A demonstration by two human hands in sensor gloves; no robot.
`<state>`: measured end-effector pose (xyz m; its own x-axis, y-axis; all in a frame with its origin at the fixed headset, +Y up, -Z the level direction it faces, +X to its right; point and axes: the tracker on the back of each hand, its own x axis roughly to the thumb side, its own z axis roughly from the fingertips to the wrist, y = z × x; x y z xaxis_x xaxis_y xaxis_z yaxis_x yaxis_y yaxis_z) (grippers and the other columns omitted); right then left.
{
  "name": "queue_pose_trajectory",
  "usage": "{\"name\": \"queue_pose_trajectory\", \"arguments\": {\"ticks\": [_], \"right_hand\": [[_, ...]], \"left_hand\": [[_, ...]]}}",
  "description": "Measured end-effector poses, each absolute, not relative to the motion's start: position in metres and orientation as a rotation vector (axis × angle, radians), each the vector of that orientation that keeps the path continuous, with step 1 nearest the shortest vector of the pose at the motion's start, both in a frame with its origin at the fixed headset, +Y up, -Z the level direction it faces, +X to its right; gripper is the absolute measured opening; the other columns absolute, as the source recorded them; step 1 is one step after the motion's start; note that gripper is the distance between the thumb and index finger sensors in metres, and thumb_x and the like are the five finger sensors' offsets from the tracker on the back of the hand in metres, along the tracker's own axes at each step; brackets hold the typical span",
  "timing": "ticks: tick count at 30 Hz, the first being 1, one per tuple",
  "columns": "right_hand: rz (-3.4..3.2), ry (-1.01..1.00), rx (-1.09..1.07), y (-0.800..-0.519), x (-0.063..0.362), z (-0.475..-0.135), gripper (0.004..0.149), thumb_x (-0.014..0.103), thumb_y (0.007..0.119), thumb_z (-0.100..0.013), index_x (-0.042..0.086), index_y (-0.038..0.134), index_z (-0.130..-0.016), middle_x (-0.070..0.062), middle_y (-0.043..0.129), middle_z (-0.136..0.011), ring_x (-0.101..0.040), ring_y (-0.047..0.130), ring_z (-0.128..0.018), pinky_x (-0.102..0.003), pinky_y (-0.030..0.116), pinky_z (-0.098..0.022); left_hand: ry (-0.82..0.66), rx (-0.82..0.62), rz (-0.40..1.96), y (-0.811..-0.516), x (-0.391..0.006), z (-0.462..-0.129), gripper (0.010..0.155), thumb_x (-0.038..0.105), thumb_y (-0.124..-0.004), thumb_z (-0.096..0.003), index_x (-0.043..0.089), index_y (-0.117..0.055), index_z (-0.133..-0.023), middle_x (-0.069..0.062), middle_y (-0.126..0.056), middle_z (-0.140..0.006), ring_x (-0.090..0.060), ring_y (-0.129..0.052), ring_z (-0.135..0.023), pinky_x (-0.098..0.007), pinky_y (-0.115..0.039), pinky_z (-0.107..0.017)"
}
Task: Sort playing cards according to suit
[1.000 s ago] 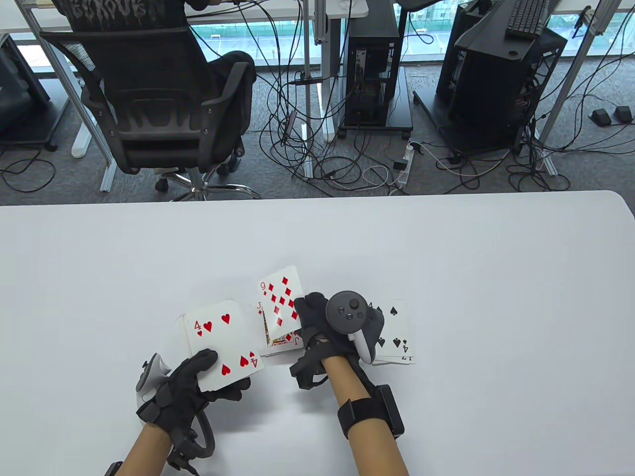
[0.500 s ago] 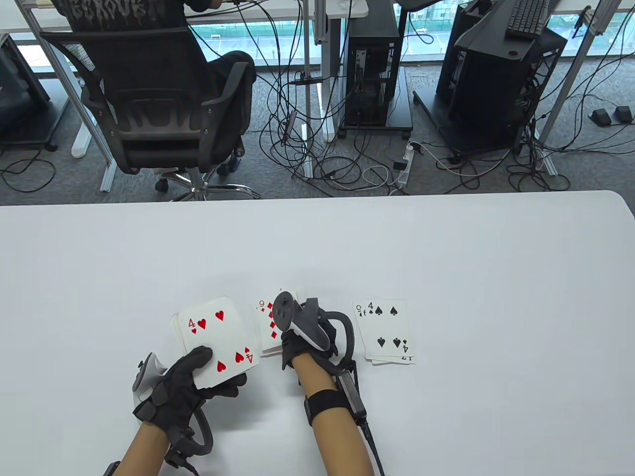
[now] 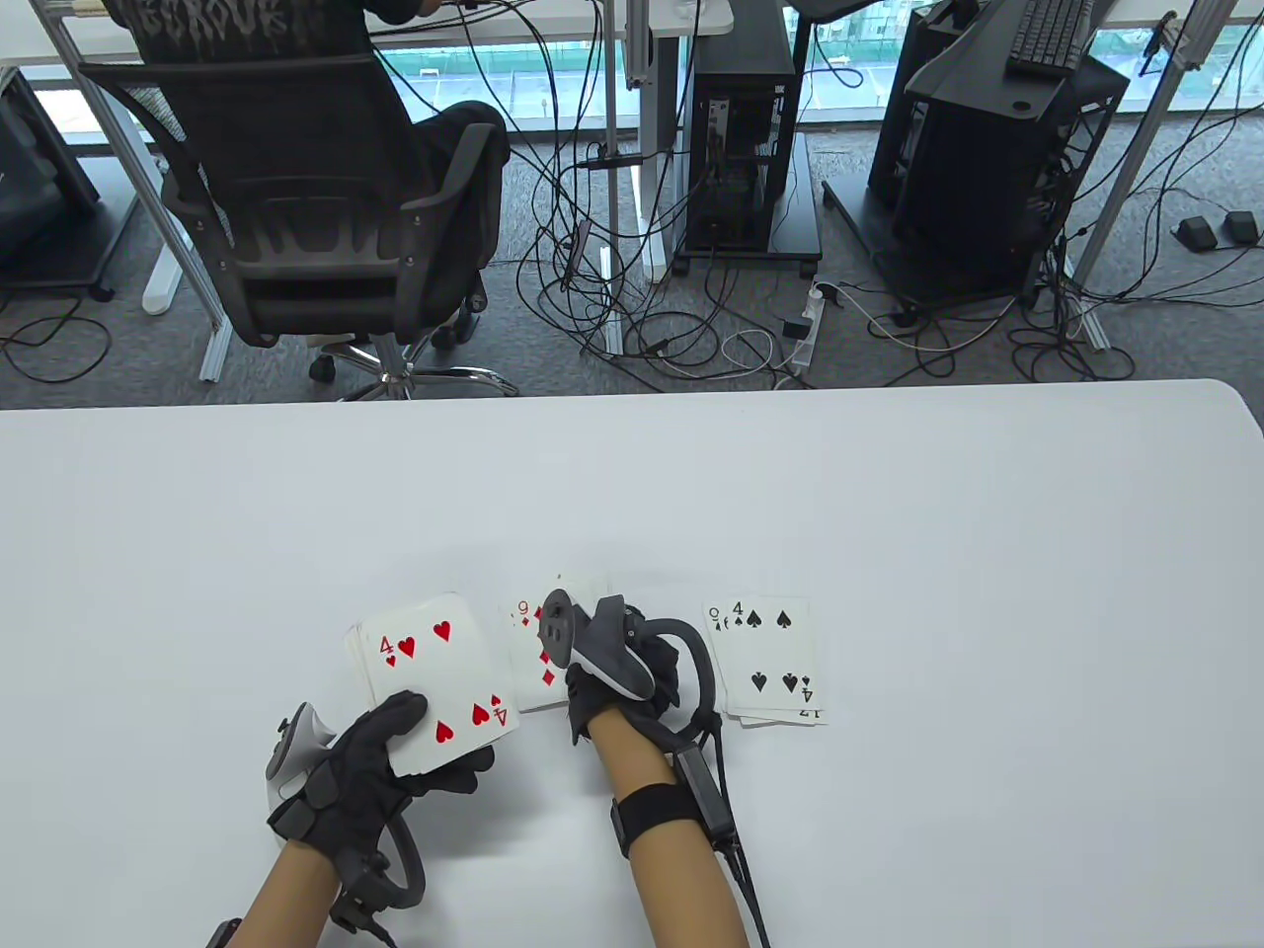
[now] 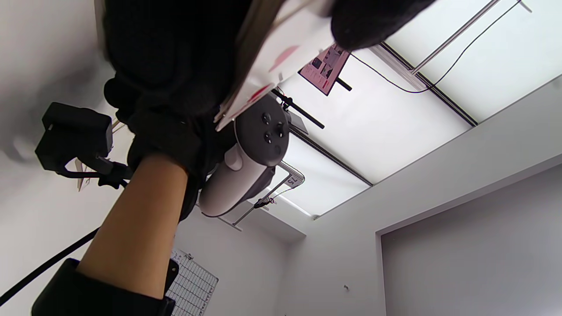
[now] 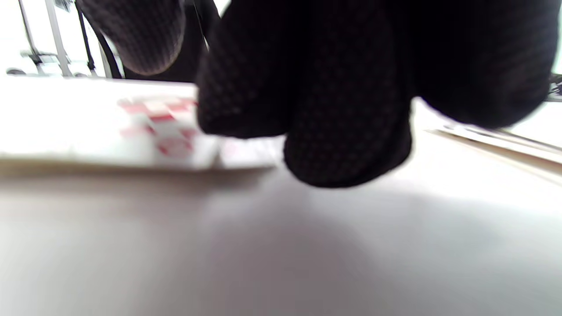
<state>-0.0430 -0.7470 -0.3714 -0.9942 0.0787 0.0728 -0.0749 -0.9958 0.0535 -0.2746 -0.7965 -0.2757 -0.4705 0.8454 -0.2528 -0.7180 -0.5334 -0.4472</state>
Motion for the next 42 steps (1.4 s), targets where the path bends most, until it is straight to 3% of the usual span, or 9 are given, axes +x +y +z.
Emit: {"name": "queue_pose_trajectory", "arguments": {"ticks": [6, 8, 15, 18, 25, 32, 37, 42], "right_hand": [[2.473, -0.062, 0.311, -0.719, -0.046, -0.347, 0.062, 0.038, 0.063, -0.058, -0.018, 0.068, -0.084, -0.011, 0.095, -0.042, -0.034, 0.098, -0.034, -0.049, 0.085, -0.026], [2.245, -0.014, 0.392, -0.718, -0.048, -0.340, 0.063, 0.039, 0.061, -0.059, -0.018, 0.065, -0.087, -0.014, 0.094, -0.048, -0.037, 0.097, -0.040, -0.052, 0.083, -0.030], [2.066, 0.131, 0.550, -0.722, -0.059, -0.318, 0.088, 0.052, 0.067, -0.055, -0.023, 0.043, -0.095, -0.023, 0.086, -0.064, -0.047, 0.088, -0.055, -0.059, 0.077, -0.040], [2.114, 0.086, 0.584, -0.721, -0.060, -0.314, 0.090, 0.050, 0.072, -0.053, -0.022, 0.040, -0.095, -0.023, 0.083, -0.066, -0.047, 0.087, -0.057, -0.060, 0.076, -0.042], [2.038, 0.052, 0.517, -0.726, -0.053, -0.315, 0.076, 0.041, 0.074, -0.053, -0.017, 0.047, -0.093, -0.019, 0.083, -0.066, -0.044, 0.087, -0.057, -0.057, 0.077, -0.042], [2.012, 0.011, 0.427, -0.730, -0.034, -0.318, 0.059, 0.033, 0.075, -0.053, -0.014, 0.064, -0.085, -0.014, 0.090, -0.053, -0.038, 0.094, -0.047, -0.053, 0.082, -0.035], [2.039, -0.061, 0.347, -0.731, -0.013, -0.316, 0.055, 0.029, 0.071, -0.054, -0.016, 0.063, -0.086, -0.012, 0.091, -0.050, -0.035, 0.096, -0.042, -0.050, 0.084, -0.032], [2.007, -0.051, 0.233, -0.739, 0.019, -0.311, 0.057, 0.024, 0.069, -0.055, -0.016, 0.055, -0.093, -0.011, 0.094, -0.047, -0.032, 0.098, -0.038, -0.048, 0.086, -0.029]], "left_hand": [[-0.339, -0.565, 2.070, -0.797, -0.274, -0.276, 0.061, 0.049, -0.063, -0.0683, 0.015, -0.036, -0.111, -0.022, -0.059, -0.103, -0.036, -0.091, -0.077, -0.043, -0.083, -0.054], [-0.338, -0.568, 2.066, -0.798, -0.274, -0.276, 0.061, 0.049, -0.062, -0.0681, 0.015, -0.036, -0.111, -0.022, -0.059, -0.103, -0.036, -0.091, -0.077, -0.042, -0.083, -0.054], [-0.348, -0.578, 2.053, -0.798, -0.273, -0.276, 0.061, 0.049, -0.063, -0.0681, 0.015, -0.037, -0.111, -0.022, -0.060, -0.103, -0.036, -0.092, -0.077, -0.043, -0.083, -0.054], [-0.354, -0.583, 2.045, -0.799, -0.273, -0.276, 0.061, 0.049, -0.063, -0.0679, 0.015, -0.037, -0.111, -0.022, -0.060, -0.103, -0.036, -0.092, -0.077, -0.043, -0.083, -0.054], [-0.377, -0.594, 2.019, -0.798, -0.272, -0.276, 0.061, 0.050, -0.064, -0.0676, 0.015, -0.038, -0.111, -0.022, -0.060, -0.103, -0.037, -0.091, -0.077, -0.043, -0.083, -0.054], [-0.373, -0.589, 2.018, -0.798, -0.272, -0.277, 0.061, 0.048, -0.064, -0.0674, 0.015, -0.038, -0.111, -0.022, -0.060, -0.103, -0.037, -0.092, -0.077, -0.043, -0.083, -0.053], [-0.380, -0.586, 2.037, -0.798, -0.271, -0.277, 0.060, 0.049, -0.064, -0.0676, 0.016, -0.038, -0.111, -0.022, -0.060, -0.103, -0.036, -0.092, -0.077, -0.043, -0.083, -0.053], [-0.370, -0.571, 2.074, -0.798, -0.271, -0.277, 0.061, 0.049, -0.063, -0.0678, 0.015, -0.038, -0.111, -0.022, -0.060, -0.103, -0.036, -0.092, -0.077, -0.043, -0.083, -0.053]]}}
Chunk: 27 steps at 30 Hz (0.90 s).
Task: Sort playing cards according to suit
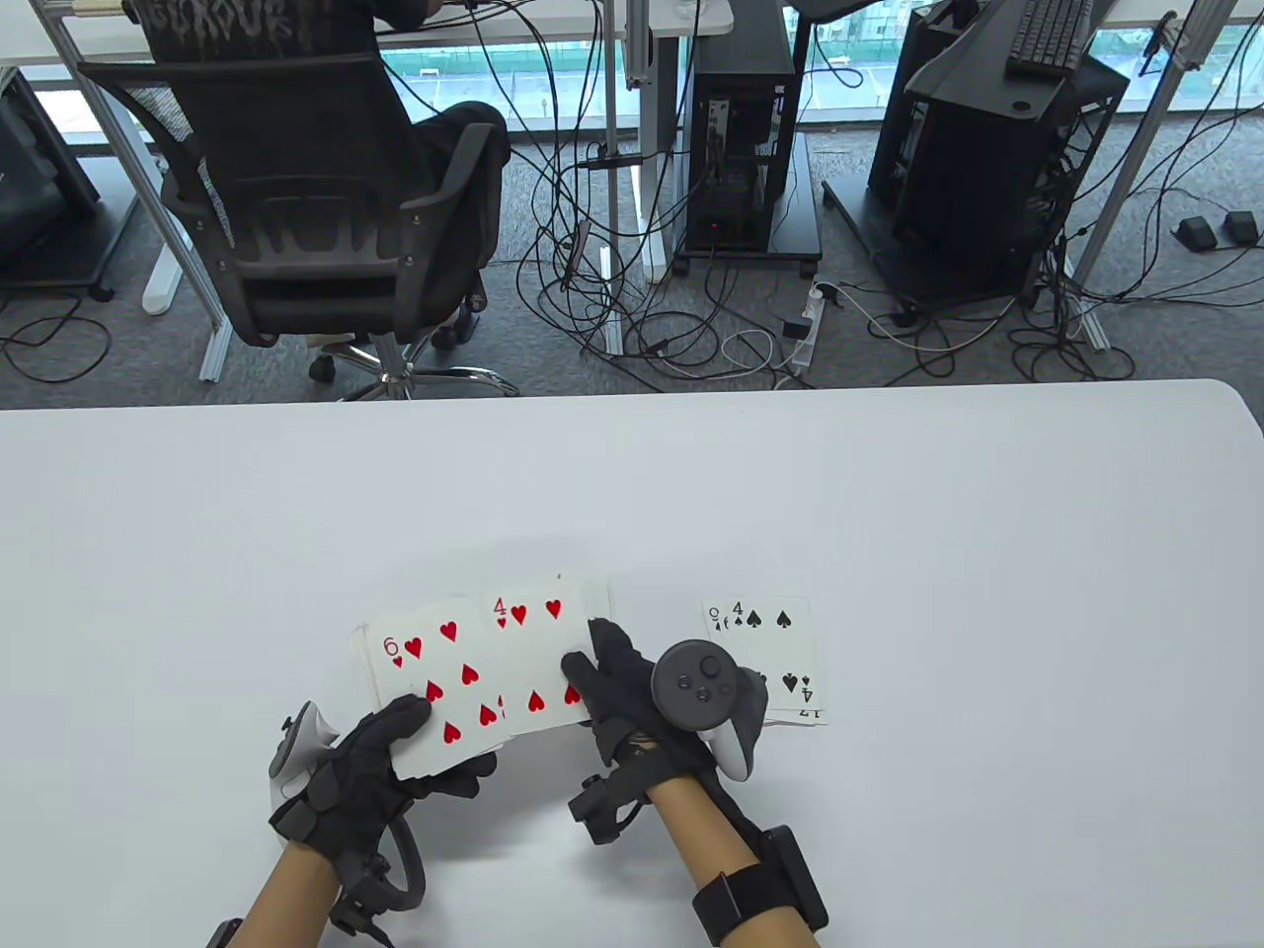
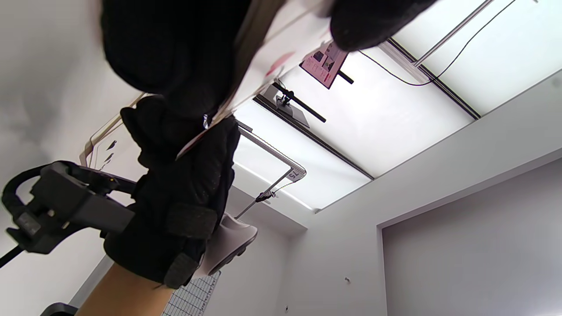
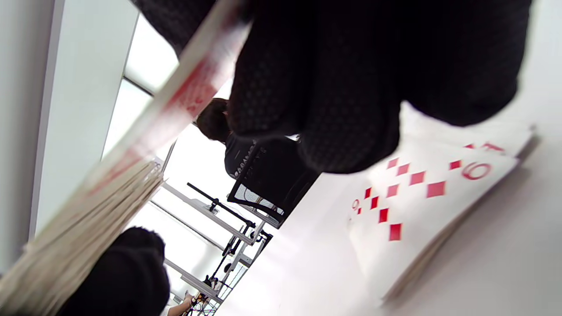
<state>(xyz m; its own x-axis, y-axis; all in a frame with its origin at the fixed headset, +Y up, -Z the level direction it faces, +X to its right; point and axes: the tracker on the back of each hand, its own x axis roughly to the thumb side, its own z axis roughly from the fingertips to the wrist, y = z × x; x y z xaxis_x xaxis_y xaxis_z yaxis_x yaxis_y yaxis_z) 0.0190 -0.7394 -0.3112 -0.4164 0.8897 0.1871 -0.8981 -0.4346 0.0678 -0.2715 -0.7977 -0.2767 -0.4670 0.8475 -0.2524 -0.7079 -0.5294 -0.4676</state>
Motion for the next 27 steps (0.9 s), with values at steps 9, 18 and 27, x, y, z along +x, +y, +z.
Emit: {"name": "queue_pose_trajectory", "arguments": {"ticks": [9, 18, 27], "right_hand": [[2.096, 0.124, 0.178, -0.756, 0.036, -0.278, 0.061, 0.019, 0.069, -0.054, -0.021, 0.044, -0.093, -0.008, 0.095, -0.039, -0.028, 0.100, -0.027, -0.043, 0.088, -0.021], [2.415, 0.479, 0.297, -0.776, 0.000, -0.246, 0.066, 0.019, 0.066, -0.056, -0.025, 0.032, -0.093, -0.008, 0.095, -0.036, -0.027, 0.100, -0.021, -0.042, 0.088, -0.015], [2.780, 0.503, 0.421, -0.775, -0.022, -0.234, 0.068, 0.022, 0.066, -0.057, -0.024, 0.031, -0.094, -0.004, 0.094, -0.032, -0.021, 0.099, -0.015, -0.040, 0.088, -0.012]], "left_hand": [[-0.355, -0.572, 2.076, -0.798, -0.272, -0.276, 0.061, 0.050, -0.062, -0.0681, 0.015, -0.037, -0.111, -0.022, -0.060, -0.103, -0.036, -0.092, -0.077, -0.043, -0.083, -0.054], [-0.350, -0.578, 2.067, -0.799, -0.272, -0.276, 0.061, 0.049, -0.063, -0.0682, 0.015, -0.037, -0.111, -0.022, -0.060, -0.103, -0.036, -0.092, -0.077, -0.043, -0.083, -0.054], [-0.346, -0.586, 2.055, -0.800, -0.272, -0.275, 0.061, 0.050, -0.063, -0.0680, 0.015, -0.037, -0.111, -0.022, -0.060, -0.103, -0.036, -0.092, -0.077, -0.043, -0.083, -0.054]]}}
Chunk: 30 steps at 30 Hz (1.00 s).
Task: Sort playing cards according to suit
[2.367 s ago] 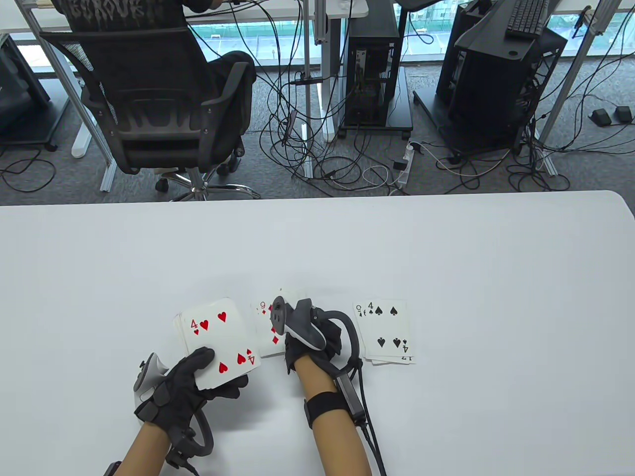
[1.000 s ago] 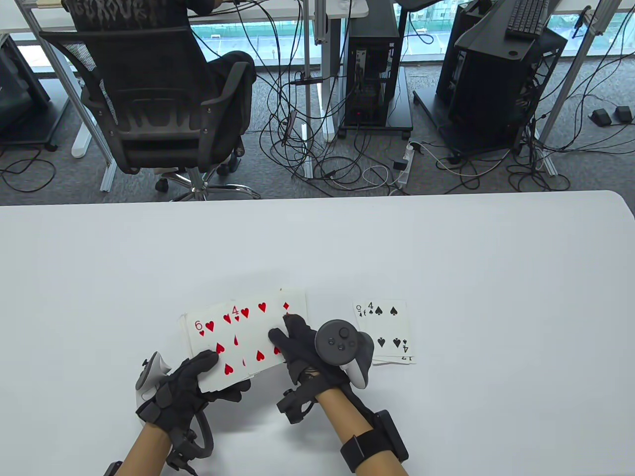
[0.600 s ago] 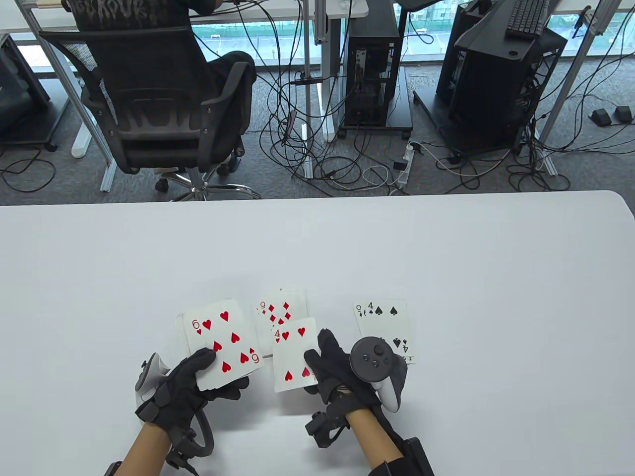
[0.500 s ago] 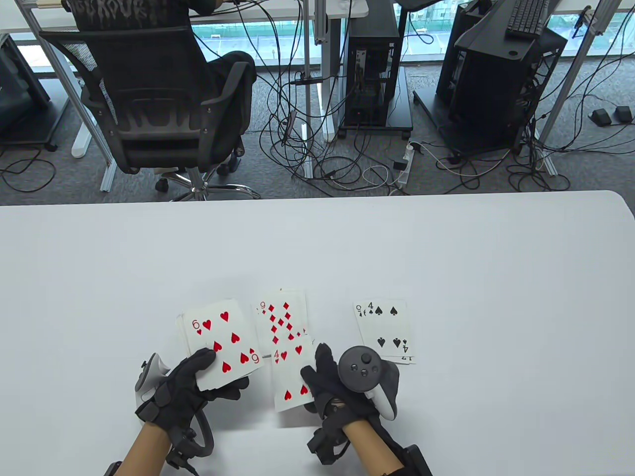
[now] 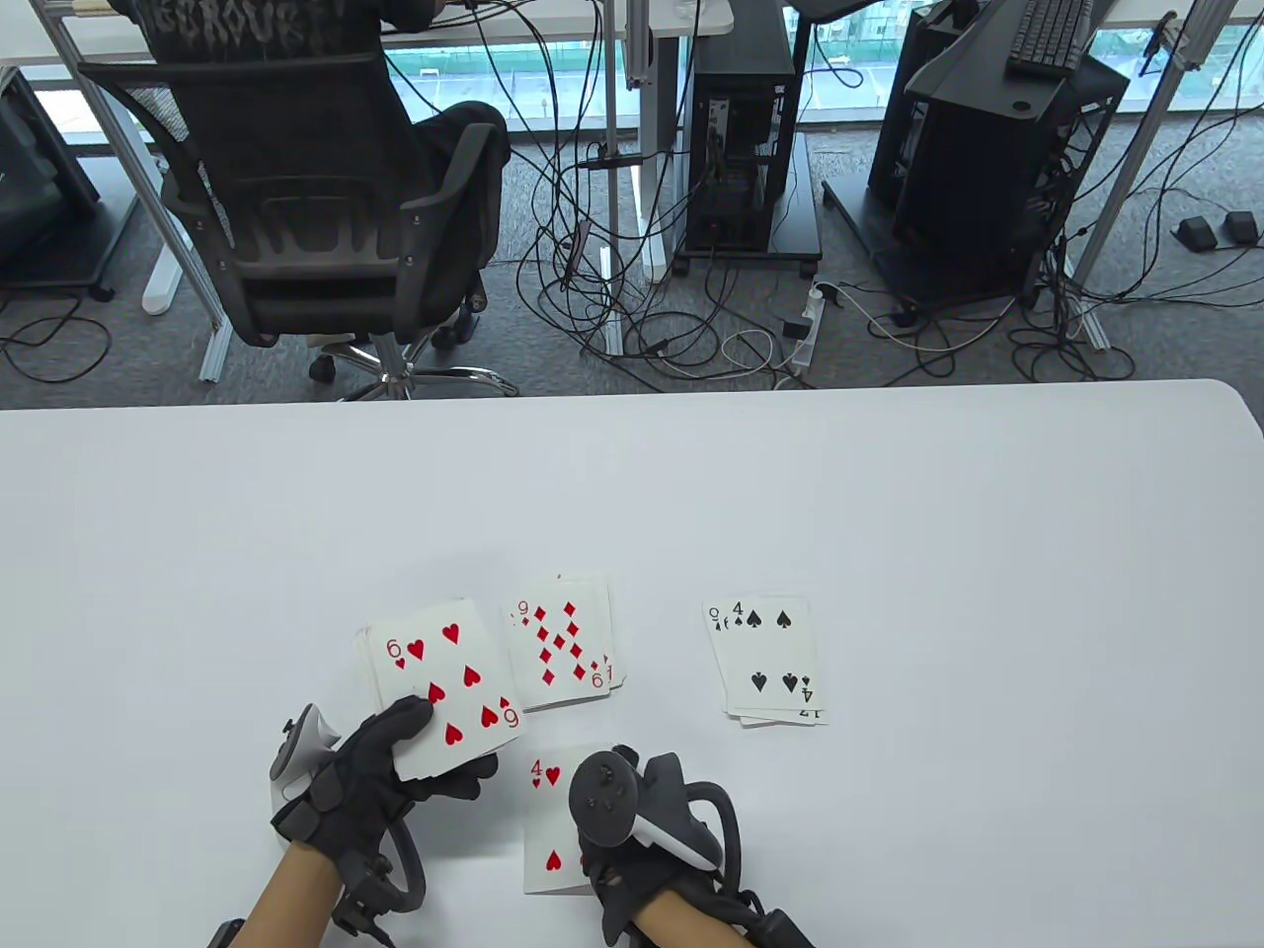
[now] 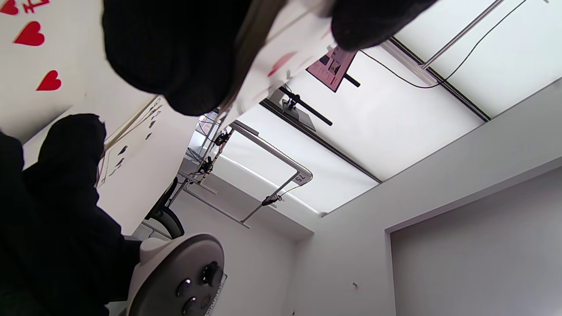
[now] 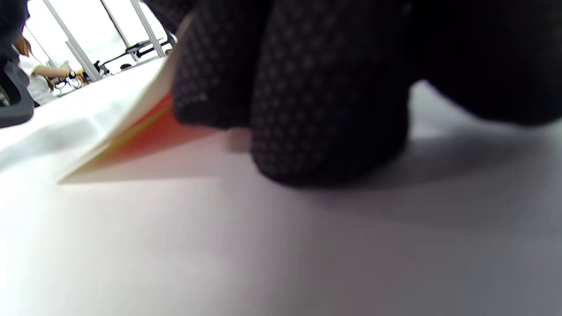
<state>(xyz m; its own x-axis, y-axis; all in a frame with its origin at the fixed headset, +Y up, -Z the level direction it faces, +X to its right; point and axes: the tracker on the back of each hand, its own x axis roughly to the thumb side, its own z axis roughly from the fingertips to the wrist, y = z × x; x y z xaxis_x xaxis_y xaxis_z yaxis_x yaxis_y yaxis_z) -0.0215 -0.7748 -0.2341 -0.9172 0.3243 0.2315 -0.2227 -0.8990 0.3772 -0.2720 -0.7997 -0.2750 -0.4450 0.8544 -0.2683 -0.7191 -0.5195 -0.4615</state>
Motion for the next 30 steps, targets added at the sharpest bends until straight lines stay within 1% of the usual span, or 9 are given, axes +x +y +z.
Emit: {"name": "queue_pose_trajectory", "arguments": {"ticks": [4, 7, 8, 9, 12, 15, 17, 21, 30], "right_hand": [[2.882, 0.584, 0.445, -0.779, -0.025, -0.233, 0.065, 0.024, 0.066, -0.057, -0.019, 0.038, -0.096, -0.004, 0.092, -0.029, -0.019, 0.096, -0.012, -0.040, 0.087, -0.012], [2.950, 0.551, 0.463, -0.777, -0.027, -0.232, 0.064, 0.026, 0.067, -0.057, -0.017, 0.042, -0.098, -0.004, 0.093, -0.029, -0.020, 0.096, -0.013, -0.042, 0.086, -0.013], [2.965, 0.552, 0.471, -0.777, -0.027, -0.232, 0.064, 0.027, 0.067, -0.058, -0.016, 0.042, -0.098, -0.005, 0.093, -0.029, -0.021, 0.096, -0.013, -0.042, 0.086, -0.014], [2.970, 0.547, 0.475, -0.776, -0.027, -0.232, 0.065, 0.029, 0.067, -0.057, -0.016, 0.043, -0.098, -0.005, 0.093, -0.030, -0.021, 0.096, -0.014, -0.043, 0.086, -0.014], [2.956, 0.538, 0.475, -0.773, -0.025, -0.233, 0.067, 0.033, 0.069, -0.057, -0.016, 0.047, -0.097, -0.007, 0.093, -0.033, -0.024, 0.096, -0.018, -0.045, 0.085, -0.017], [2.883, 0.408, 0.451, -0.762, -0.018, -0.236, 0.062, 0.033, 0.068, -0.057, -0.017, 0.060, -0.092, -0.006, 0.093, -0.034, -0.025, 0.097, -0.019, -0.045, 0.085, -0.018], [2.784, 0.143, 0.466, -0.750, -0.011, -0.235, 0.060, 0.034, 0.067, -0.057, -0.017, 0.064, -0.089, -0.006, 0.093, -0.036, -0.026, 0.097, -0.022, -0.045, 0.086, -0.020], [2.502, -0.206, 0.465, -0.734, 0.002, -0.232, 0.059, 0.033, 0.065, -0.057, -0.019, 0.067, -0.084, -0.007, 0.094, -0.039, -0.027, 0.098, -0.027, -0.046, 0.086, -0.023], [2.299, -0.366, 0.399, -0.726, 0.017, -0.229, 0.054, 0.030, 0.061, -0.058, -0.017, 0.067, -0.083, -0.008, 0.094, -0.047, -0.030, 0.099, -0.036, -0.047, 0.086, -0.029]], "left_hand": [[-0.348, -0.588, 2.050, -0.800, -0.272, -0.275, 0.061, 0.050, -0.063, -0.0680, 0.015, -0.037, -0.111, -0.022, -0.060, -0.103, -0.036, -0.092, -0.077, -0.043, -0.083, -0.054], [-0.345, -0.591, 2.046, -0.800, -0.272, -0.275, 0.061, 0.050, -0.063, -0.0679, 0.015, -0.037, -0.111, -0.022, -0.060, -0.103, -0.036, -0.092, -0.077, -0.043, -0.083, -0.054], [-0.345, -0.593, 2.043, -0.801, -0.271, -0.275, 0.052, 0.027, -0.070, -0.0729, 0.015, -0.037, -0.111, -0.022, -0.060, -0.103, -0.036, -0.092, -0.077, -0.043, -0.083, -0.054], [-0.345, -0.594, 2.041, -0.801, -0.271, -0.274, 0.061, 0.049, -0.063, -0.0680, 0.015, -0.037, -0.111, -0.022, -0.060, -0.103, -0.036, -0.092, -0.077, -0.043, -0.083, -0.054], [-0.347, -0.605, 2.032, -0.801, -0.269, -0.274, 0.061, 0.050, -0.063, -0.0679, 0.015, -0.037, -0.111, -0.022, -0.060, -0.103, -0.036, -0.092, -0.077, -0.043, -0.083, -0.054], [-0.358, -0.631, 2.011, -0.801, -0.264, -0.272, 0.061, 0.049, -0.063, -0.0679, 0.015, -0.037, -0.111, -0.022, -0.060, -0.103, -0.036, -0.092, -0.077, -0.043, -0.083, -0.054], [-0.368, -0.659, 2.000, -0.802, -0.258, -0.270, 0.061, 0.049, -0.063, -0.0678, 0.015, -0.037, -0.111, -0.022, -0.060, -0.103, -0.037, -0.092, -0.077, -0.043, -0.083, -0.053], [-0.397, -0.718, 1.984, -0.802, -0.246, -0.266, 0.061, 0.049, -0.064, -0.0674, 0.015, -0.038, -0.111, -0.021, -0.060, -0.103, -0.037, -0.092, -0.076, -0.044, -0.082, -0.053], [-0.452, -0.760, 2.001, -0.799, -0.236, -0.262, 0.061, 0.049, -0.064, -0.0671, 0.015, -0.039, -0.110, -0.021, -0.061, -0.102, -0.038, -0.092, -0.076, -0.044, -0.083, -0.053]]}}
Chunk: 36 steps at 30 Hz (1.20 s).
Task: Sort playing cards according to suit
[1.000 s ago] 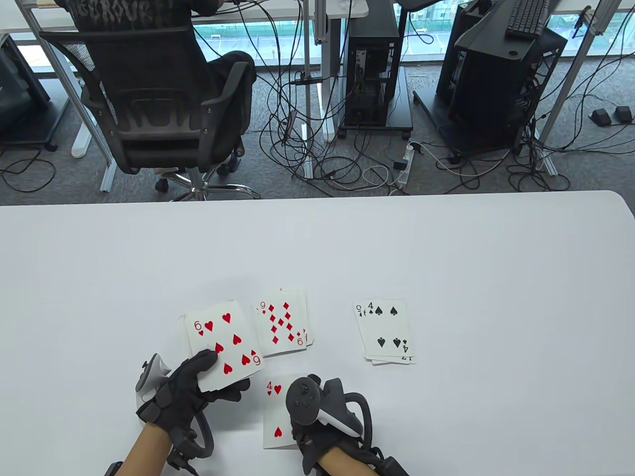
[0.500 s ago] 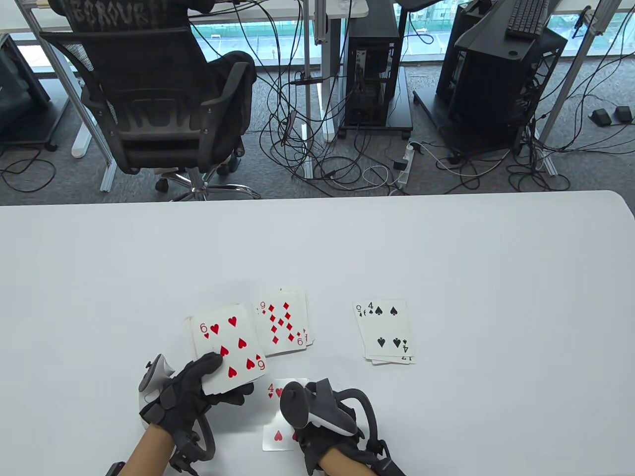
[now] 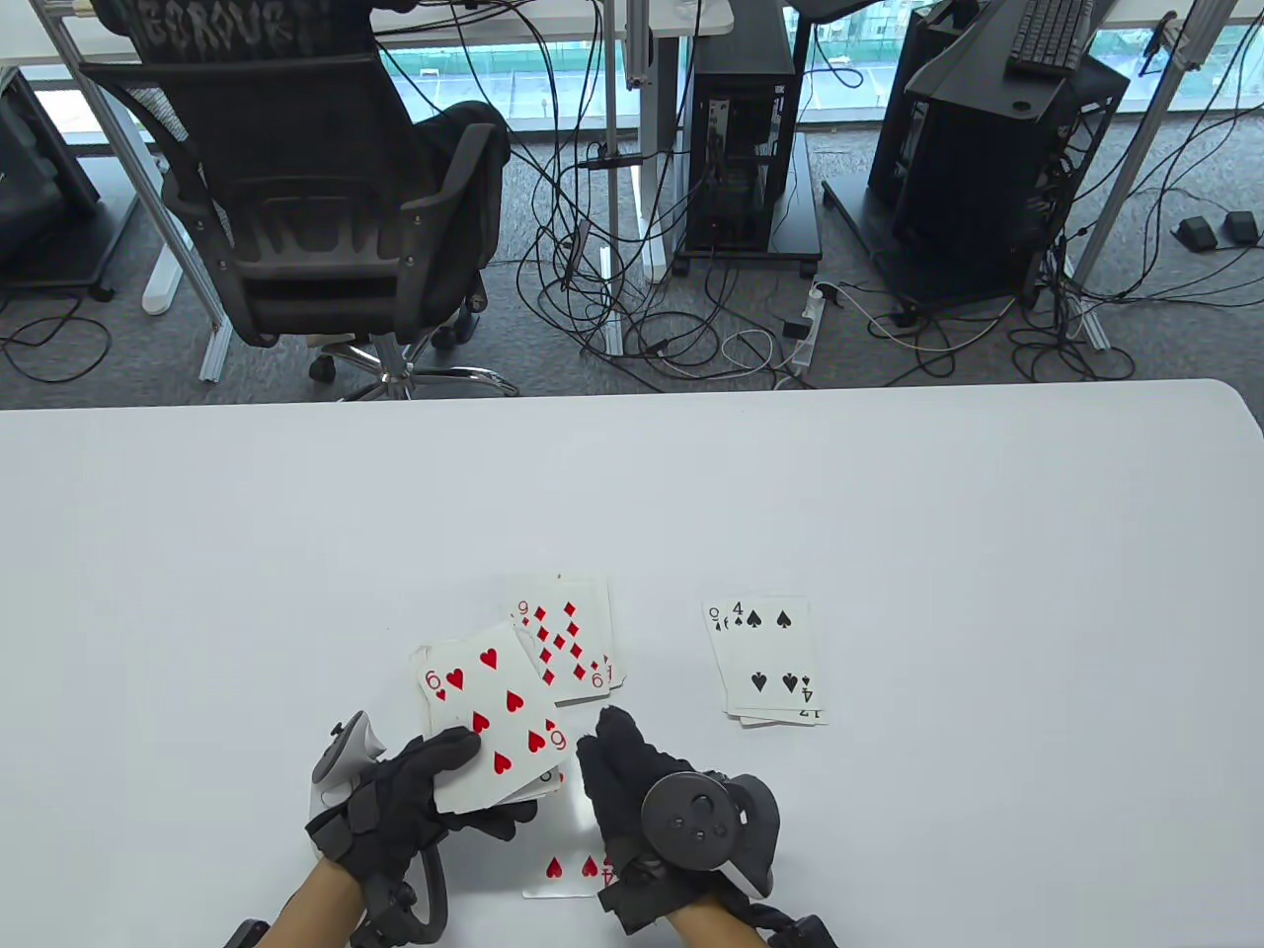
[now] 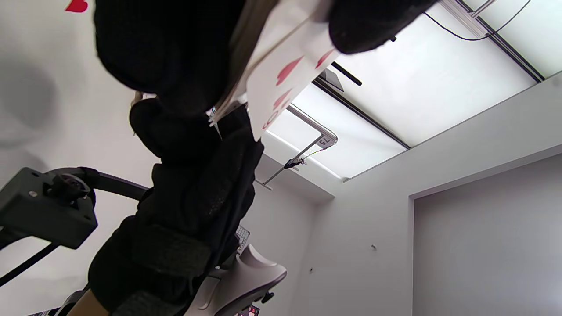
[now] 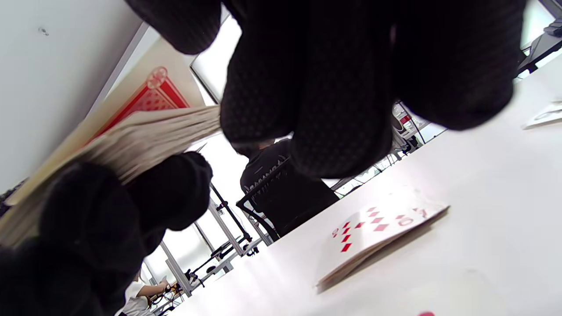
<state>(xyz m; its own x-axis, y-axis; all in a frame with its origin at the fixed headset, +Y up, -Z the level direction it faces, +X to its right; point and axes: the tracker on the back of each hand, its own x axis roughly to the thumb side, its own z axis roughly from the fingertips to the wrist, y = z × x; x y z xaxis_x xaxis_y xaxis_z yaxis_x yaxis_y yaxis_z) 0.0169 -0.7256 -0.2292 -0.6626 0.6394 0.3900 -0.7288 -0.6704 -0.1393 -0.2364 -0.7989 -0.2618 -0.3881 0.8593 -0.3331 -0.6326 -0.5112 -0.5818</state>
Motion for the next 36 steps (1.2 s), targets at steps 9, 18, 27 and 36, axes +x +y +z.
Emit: {"name": "queue_pose_trajectory", "arguments": {"ticks": [9, 18, 27, 36], "right_hand": [[2.212, -0.304, 0.441, -0.725, 0.022, -0.230, 0.067, 0.044, 0.069, -0.055, -0.015, 0.065, -0.086, -0.010, 0.092, -0.053, -0.032, 0.097, -0.042, -0.049, 0.085, -0.033], [2.122, -0.258, 0.465, -0.724, 0.013, -0.229, 0.061, 0.042, 0.080, -0.048, -0.009, 0.067, -0.080, 0.002, 0.088, -0.041, -0.023, 0.098, -0.038, -0.044, 0.087, -0.032], [2.022, -0.219, 0.352, -0.730, 0.023, -0.234, 0.038, 0.026, 0.070, -0.055, -0.007, 0.078, -0.072, 0.000, 0.093, -0.033, -0.021, 0.100, -0.030, -0.043, 0.088, -0.028], [1.988, -0.290, 0.208, -0.734, 0.050, -0.239, 0.044, 0.021, 0.065, -0.055, -0.014, 0.069, -0.081, 0.000, 0.093, -0.034, -0.020, 0.100, -0.029, -0.043, 0.089, -0.026]], "left_hand": [[-0.469, -0.793, 1.973, -0.799, -0.233, -0.260, 0.053, 0.027, -0.073, -0.0703, 0.014, -0.040, -0.110, -0.021, -0.062, -0.102, -0.039, -0.092, -0.075, -0.045, -0.082, -0.052], [-0.516, -0.862, 1.951, -0.797, -0.222, -0.255, 0.055, 0.028, -0.075, -0.0680, 0.014, -0.043, -0.110, -0.022, -0.063, -0.101, -0.041, -0.092, -0.074, -0.047, -0.082, -0.051], [-0.520, -0.845, 1.956, -0.797, -0.224, -0.255, 0.054, 0.027, -0.075, -0.0676, 0.014, -0.043, -0.109, -0.022, -0.063, -0.101, -0.041, -0.092, -0.074, -0.047, -0.082, -0.051], [-0.519, -0.776, 2.010, -0.795, -0.236, -0.261, 0.053, 0.027, -0.073, -0.0692, 0.014, -0.041, -0.110, -0.021, -0.062, -0.101, -0.039, -0.092, -0.074, -0.046, -0.082, -0.051]]}}
